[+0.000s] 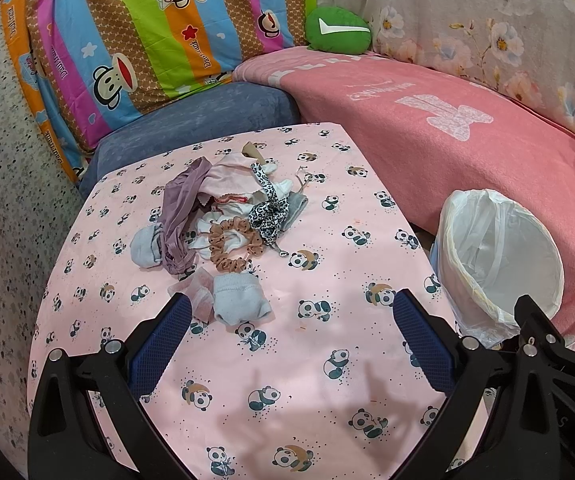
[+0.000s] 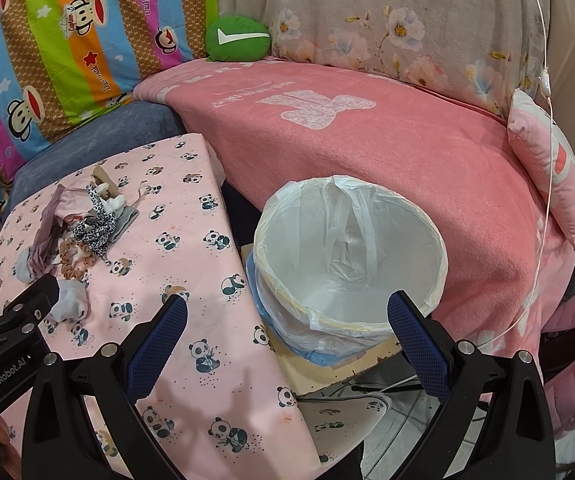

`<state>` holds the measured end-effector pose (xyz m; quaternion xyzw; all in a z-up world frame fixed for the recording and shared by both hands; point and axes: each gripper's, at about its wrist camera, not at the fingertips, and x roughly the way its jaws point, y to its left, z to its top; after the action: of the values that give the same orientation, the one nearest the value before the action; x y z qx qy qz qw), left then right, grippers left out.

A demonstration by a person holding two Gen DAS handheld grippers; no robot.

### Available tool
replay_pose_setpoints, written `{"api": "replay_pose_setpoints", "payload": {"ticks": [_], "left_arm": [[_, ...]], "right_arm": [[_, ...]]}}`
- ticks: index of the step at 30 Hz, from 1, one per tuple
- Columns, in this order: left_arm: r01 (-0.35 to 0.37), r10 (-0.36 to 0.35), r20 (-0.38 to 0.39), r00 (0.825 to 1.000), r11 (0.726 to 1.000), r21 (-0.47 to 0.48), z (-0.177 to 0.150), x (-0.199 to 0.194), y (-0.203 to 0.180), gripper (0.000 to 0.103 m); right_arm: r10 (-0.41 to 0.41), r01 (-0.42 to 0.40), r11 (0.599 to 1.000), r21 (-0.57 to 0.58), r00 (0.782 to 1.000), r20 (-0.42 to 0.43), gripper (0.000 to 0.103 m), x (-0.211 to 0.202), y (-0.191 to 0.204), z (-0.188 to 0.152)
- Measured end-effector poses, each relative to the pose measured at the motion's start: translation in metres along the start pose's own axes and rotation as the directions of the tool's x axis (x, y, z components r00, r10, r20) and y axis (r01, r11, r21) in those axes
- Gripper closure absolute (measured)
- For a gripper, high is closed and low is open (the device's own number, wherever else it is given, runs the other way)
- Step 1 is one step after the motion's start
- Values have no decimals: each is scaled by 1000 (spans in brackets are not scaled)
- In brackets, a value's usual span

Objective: Collect trash

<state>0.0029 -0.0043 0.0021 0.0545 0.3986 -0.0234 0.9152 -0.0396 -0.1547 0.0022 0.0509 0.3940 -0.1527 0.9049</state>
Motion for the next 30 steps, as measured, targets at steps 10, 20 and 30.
{"api": "replay_pose_setpoints", "payload": {"ticks": [10,20,30], "left_arm": [[0,0,1,1000,1000,0,0,0,0,7],[1,-1,0,1000,1000,1,1,1,-1,7],[0,0,1,1000,1000,1,5,0,-2,7]], "right_arm": [[0,0,1000,1,1000,0,5,0,0,0],[1,-1,1000,0,1000,0,5,0,-1,0],[0,0,1000,0,1000,2,5,-1,0,0]]}}
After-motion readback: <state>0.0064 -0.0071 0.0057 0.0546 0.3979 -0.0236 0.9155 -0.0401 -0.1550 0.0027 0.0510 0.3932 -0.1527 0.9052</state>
